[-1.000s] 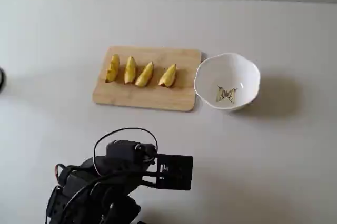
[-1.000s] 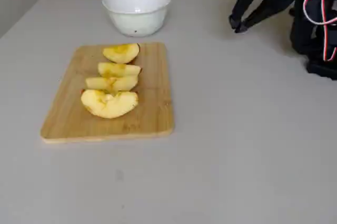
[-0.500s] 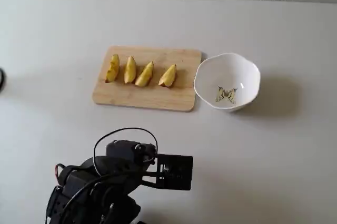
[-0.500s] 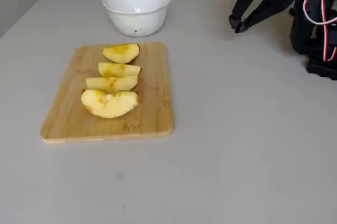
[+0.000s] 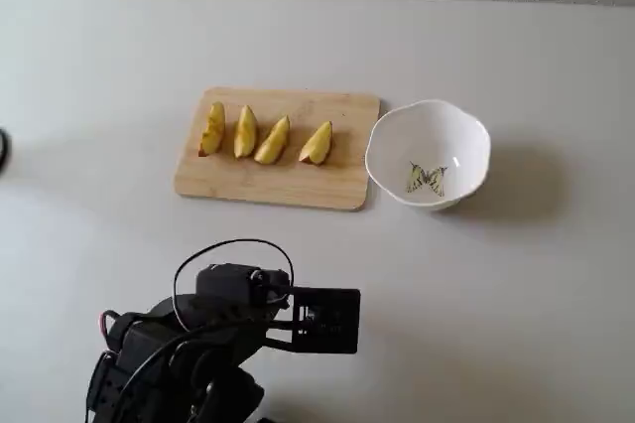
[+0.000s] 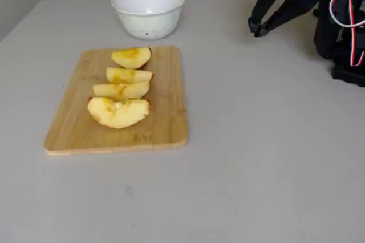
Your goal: Pick up the rightmost apple slice from the cutting board and place it into the bowl
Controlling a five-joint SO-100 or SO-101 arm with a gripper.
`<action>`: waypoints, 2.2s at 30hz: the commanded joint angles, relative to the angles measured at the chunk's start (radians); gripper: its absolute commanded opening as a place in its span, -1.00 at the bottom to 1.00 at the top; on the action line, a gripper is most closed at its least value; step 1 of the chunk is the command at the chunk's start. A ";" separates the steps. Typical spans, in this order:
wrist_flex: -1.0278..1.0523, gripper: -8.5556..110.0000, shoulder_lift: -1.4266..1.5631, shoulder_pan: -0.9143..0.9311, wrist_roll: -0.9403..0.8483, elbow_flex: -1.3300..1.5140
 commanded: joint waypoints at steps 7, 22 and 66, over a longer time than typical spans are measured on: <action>-0.002 -0.86 0.002 -0.003 -0.009 0.029; -0.255 -0.15 -0.423 -0.138 -1.042 -0.359; 0.465 -0.01 -2.816 -0.014 -1.175 -2.816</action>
